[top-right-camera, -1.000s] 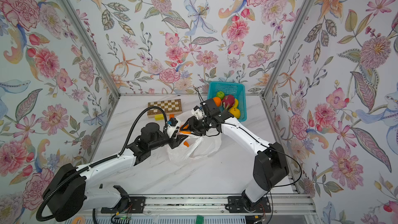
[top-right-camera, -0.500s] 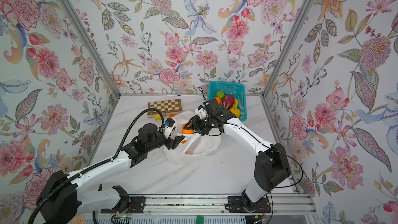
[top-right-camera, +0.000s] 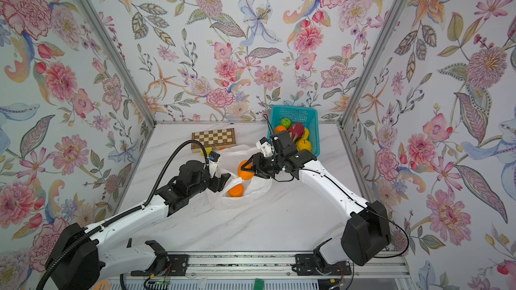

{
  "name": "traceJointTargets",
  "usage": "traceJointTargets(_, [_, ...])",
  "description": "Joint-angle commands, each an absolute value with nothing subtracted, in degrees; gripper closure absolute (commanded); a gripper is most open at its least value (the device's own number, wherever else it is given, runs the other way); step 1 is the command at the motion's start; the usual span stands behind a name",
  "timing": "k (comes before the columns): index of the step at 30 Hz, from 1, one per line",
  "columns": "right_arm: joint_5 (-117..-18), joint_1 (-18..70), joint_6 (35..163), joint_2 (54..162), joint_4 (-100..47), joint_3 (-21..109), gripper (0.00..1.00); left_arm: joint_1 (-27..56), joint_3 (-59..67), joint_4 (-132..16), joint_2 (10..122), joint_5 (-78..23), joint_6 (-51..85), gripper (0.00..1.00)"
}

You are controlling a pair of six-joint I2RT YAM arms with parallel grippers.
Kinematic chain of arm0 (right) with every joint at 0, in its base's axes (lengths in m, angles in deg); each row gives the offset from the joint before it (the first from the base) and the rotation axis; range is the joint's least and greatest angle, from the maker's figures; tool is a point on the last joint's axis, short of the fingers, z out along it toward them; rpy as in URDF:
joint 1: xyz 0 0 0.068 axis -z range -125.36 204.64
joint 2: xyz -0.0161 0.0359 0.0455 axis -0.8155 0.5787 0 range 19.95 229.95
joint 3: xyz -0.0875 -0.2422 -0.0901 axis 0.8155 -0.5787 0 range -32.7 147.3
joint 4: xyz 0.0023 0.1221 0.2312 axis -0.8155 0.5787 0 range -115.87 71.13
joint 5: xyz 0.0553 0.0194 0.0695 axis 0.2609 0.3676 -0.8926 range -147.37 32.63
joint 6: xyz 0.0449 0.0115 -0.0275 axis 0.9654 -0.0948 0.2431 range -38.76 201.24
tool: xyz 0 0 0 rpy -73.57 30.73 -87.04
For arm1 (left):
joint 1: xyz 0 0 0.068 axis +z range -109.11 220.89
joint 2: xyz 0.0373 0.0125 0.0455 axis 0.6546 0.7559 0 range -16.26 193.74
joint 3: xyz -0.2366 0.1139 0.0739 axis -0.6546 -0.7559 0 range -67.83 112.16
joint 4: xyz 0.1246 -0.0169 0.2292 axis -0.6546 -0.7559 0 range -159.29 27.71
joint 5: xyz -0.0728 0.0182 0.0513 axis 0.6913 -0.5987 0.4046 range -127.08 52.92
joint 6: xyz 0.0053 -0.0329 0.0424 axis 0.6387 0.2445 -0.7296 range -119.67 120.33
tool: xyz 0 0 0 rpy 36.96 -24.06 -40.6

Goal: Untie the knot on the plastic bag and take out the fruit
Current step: 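Grasp the orange with the right gripper while the left gripper releases it, then carry the orange to the teal basket with the right gripper and release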

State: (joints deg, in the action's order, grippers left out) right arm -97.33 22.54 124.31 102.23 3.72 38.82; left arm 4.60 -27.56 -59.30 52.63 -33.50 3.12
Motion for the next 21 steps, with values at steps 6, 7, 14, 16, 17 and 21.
traceJointTargets(6, [-100.5,25.6,128.0,97.3,-4.2,38.5,0.55,5.8,-25.1,-64.8,50.4,-38.0,10.7,0.25])
traceJointTargets(7, [-100.6,25.9,129.1,97.0,-5.5,38.7,0.55,5.8,-24.6,-65.9,49.8,-37.9,11.1,0.24])
traceJointTargets(14, [-99.2,29.2,134.0,95.8,-12.0,42.1,0.55,5.8,-20.5,-71.4,44.6,-35.7,13.7,0.24])
traceJointTargets(16, [-98.6,30.1,134.9,96.0,-13.4,43.3,0.54,5.8,-19.6,-71.2,43.2,-35.0,13.7,0.24])
traceJointTargets(17, [-98.0,30.6,135.3,96.3,-14.0,44.1,0.55,5.8,-18.8,-71.1,42.7,-34.3,13.8,0.24])
traceJointTargets(21, [-95.2,32.9,135.9,97.4,-16.0,46.8,0.54,5.7,-15.3,-70.3,42.1,-31.3,14.2,0.24])
